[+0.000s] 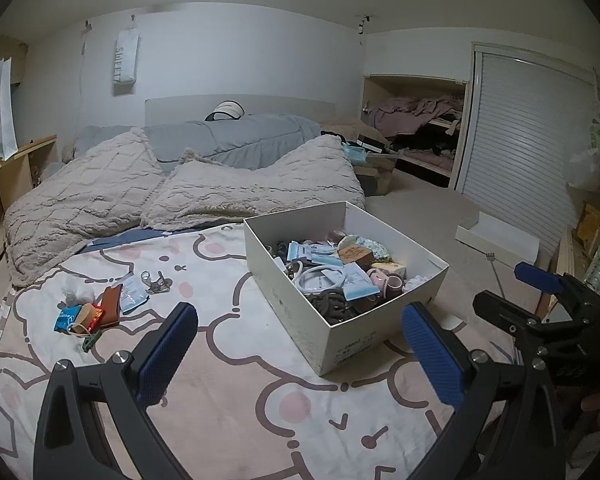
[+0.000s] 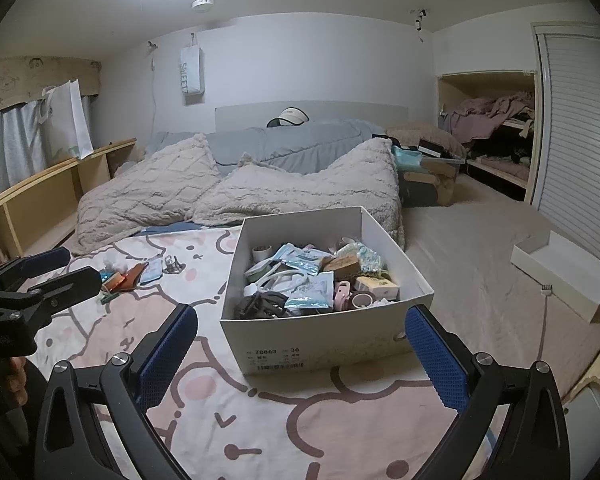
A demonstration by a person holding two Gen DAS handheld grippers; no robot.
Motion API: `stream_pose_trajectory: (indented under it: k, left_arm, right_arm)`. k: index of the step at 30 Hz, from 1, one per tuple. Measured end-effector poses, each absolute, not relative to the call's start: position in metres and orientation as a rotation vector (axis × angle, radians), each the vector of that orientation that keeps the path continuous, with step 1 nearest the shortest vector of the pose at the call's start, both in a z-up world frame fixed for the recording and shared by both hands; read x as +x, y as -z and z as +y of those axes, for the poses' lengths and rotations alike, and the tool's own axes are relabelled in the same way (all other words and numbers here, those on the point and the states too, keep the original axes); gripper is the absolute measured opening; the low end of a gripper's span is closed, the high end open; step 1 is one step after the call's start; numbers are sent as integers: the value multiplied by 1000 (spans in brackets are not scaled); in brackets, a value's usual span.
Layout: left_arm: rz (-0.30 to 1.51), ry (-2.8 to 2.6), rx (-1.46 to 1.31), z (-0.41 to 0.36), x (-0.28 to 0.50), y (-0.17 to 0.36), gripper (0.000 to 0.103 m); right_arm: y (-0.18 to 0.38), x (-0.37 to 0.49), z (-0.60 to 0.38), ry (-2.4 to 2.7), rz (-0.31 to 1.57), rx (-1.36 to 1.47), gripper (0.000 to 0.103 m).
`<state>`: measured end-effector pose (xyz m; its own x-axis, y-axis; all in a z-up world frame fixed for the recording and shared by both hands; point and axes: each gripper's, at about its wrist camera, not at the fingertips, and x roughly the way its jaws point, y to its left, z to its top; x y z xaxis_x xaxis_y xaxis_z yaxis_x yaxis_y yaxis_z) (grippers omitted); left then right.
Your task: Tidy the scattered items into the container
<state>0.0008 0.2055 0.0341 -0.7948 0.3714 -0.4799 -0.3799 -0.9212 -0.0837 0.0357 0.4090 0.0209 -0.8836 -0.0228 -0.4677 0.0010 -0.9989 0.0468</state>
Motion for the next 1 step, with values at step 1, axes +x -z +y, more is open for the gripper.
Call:
stream_pose_trajectory:
  k: [1]
  left_arm:
    - [23,-2651,-705,205,1,-34,103]
  right_arm:
    - [-20,35,409,3033,-71,757,103]
